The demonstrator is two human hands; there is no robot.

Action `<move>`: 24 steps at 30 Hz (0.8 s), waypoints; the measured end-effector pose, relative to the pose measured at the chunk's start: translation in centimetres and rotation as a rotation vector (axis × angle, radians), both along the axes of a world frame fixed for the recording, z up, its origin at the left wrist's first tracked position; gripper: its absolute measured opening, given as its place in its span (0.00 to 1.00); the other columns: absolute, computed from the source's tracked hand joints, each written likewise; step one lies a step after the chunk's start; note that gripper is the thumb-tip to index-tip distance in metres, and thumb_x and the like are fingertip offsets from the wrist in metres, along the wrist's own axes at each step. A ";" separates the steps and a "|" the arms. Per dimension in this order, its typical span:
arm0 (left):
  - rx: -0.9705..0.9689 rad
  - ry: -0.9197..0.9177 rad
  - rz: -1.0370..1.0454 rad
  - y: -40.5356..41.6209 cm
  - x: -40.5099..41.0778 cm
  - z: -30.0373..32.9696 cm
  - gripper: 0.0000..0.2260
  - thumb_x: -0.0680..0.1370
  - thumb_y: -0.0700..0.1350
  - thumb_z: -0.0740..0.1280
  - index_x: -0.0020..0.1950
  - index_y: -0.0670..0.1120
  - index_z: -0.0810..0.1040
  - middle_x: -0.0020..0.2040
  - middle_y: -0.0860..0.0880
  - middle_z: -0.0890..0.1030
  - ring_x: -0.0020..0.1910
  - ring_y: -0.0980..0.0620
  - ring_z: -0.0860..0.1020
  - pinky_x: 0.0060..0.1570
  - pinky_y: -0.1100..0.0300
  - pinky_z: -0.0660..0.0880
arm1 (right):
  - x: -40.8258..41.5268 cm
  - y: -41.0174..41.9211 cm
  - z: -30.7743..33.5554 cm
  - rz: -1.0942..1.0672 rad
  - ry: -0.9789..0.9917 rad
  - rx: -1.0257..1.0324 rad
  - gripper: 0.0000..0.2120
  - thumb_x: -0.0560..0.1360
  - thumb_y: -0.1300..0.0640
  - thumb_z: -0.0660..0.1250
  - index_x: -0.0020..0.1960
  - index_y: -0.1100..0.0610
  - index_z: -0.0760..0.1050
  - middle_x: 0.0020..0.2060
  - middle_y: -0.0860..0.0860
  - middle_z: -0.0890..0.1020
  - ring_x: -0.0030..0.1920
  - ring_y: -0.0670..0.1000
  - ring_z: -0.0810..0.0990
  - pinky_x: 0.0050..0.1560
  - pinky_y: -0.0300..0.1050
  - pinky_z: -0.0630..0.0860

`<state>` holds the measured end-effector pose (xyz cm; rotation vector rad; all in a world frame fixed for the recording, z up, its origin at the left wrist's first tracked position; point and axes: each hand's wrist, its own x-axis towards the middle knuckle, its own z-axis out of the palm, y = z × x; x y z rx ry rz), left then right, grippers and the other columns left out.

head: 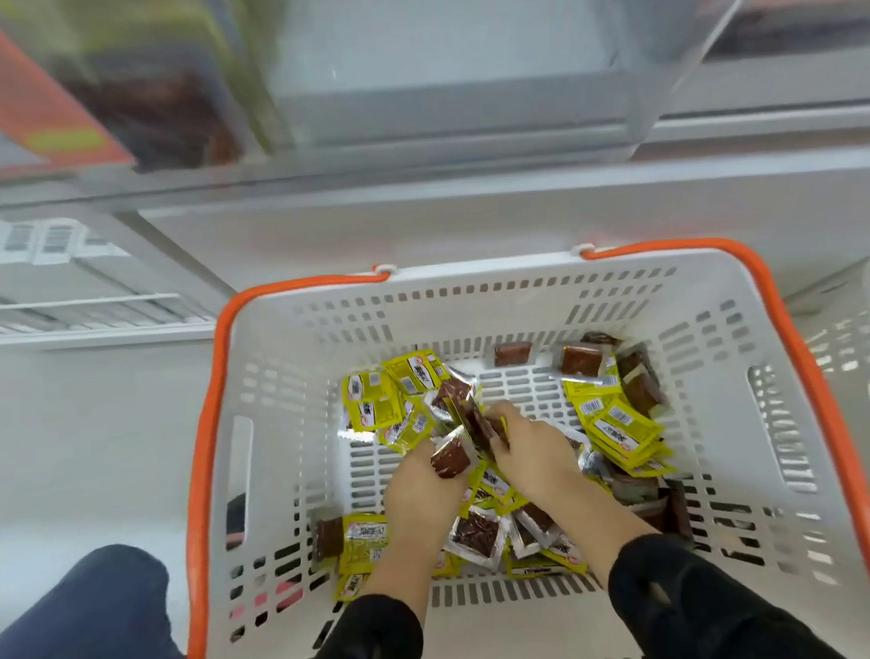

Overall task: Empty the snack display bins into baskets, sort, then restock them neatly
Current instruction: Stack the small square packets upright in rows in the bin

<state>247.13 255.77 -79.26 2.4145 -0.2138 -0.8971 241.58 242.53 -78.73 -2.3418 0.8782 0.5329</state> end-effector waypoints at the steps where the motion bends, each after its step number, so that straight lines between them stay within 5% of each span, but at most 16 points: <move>1: -0.010 -0.001 0.047 0.2 0.1 0.8 0.08 0.73 0.52 0.71 0.44 0.49 0.75 0.37 0.51 0.79 0.37 0.50 0.78 0.32 0.59 0.70 | -0.2 0.0 0.6 -0.097 -0.021 0.071 0.17 0.80 0.55 0.59 0.69 0.50 0.66 0.37 0.50 0.81 0.35 0.51 0.78 0.32 0.45 0.74; 4: -0.071 -0.022 0.265 1.1 0.2 3.2 0.08 0.74 0.48 0.72 0.43 0.47 0.75 0.33 0.53 0.77 0.33 0.54 0.76 0.28 0.65 0.66 | -1.0 0.1 2.6 -0.333 -0.088 0.245 0.15 0.79 0.55 0.63 0.66 0.50 0.71 0.45 0.49 0.81 0.42 0.50 0.78 0.41 0.42 0.72; 8: -0.312 0.081 0.726 1.6 0.1 6.2 0.07 0.72 0.40 0.74 0.41 0.45 0.76 0.38 0.45 0.80 0.43 0.41 0.80 0.41 0.56 0.73 | -1.9 1.0 5.9 -0.534 -0.188 0.456 0.11 0.77 0.58 0.67 0.59 0.56 0.74 0.41 0.49 0.78 0.44 0.53 0.78 0.45 0.44 0.72; 12: -0.520 0.233 0.952 1.6 -0.8 9.6 0.08 0.75 0.43 0.73 0.48 0.44 0.76 0.40 0.45 0.79 0.46 0.45 0.78 0.46 0.54 0.71 | -3.2 2.2 9.2 -0.664 -0.235 0.651 0.13 0.76 0.58 0.70 0.58 0.59 0.73 0.46 0.52 0.78 0.45 0.50 0.78 0.38 0.39 0.71; 15: -0.713 0.474 0.933 2.2 -1.2 11.3 0.23 0.74 0.46 0.73 0.66 0.40 0.74 0.55 0.40 0.81 0.54 0.43 0.78 0.51 0.51 0.76 | -5.0 3.4 11.6 -0.717 -0.297 0.764 0.11 0.77 0.58 0.69 0.57 0.53 0.71 0.46 0.48 0.77 0.43 0.44 0.76 0.38 0.38 0.70; 17: -0.743 0.501 0.876 2.6 -1.4 12.0 0.30 0.70 0.47 0.76 0.69 0.42 0.73 0.62 0.41 0.79 0.62 0.42 0.76 0.58 0.48 0.74 | -6.0 4.0 12.2 -0.732 -0.346 0.809 0.12 0.77 0.59 0.68 0.58 0.50 0.72 0.52 0.49 0.77 0.47 0.46 0.77 0.45 0.45 0.73; 21: -0.789 0.402 0.764 3.1 -1.9 13.3 0.13 0.73 0.41 0.74 0.56 0.42 0.81 0.49 0.46 0.84 0.51 0.47 0.80 0.52 0.53 0.73 | -7.1 5.1 14.2 -0.657 -0.455 0.865 0.11 0.76 0.58 0.69 0.53 0.45 0.74 0.55 0.48 0.77 0.50 0.46 0.76 0.44 0.46 0.73; 24: -0.822 0.437 0.570 3.6 -2.2 14.3 0.08 0.73 0.40 0.74 0.51 0.45 0.81 0.44 0.49 0.84 0.46 0.51 0.80 0.45 0.57 0.72 | -7.7 5.6 16.0 -0.592 -0.534 0.876 0.11 0.77 0.59 0.68 0.47 0.45 0.70 0.44 0.42 0.76 0.49 0.47 0.75 0.48 0.39 0.72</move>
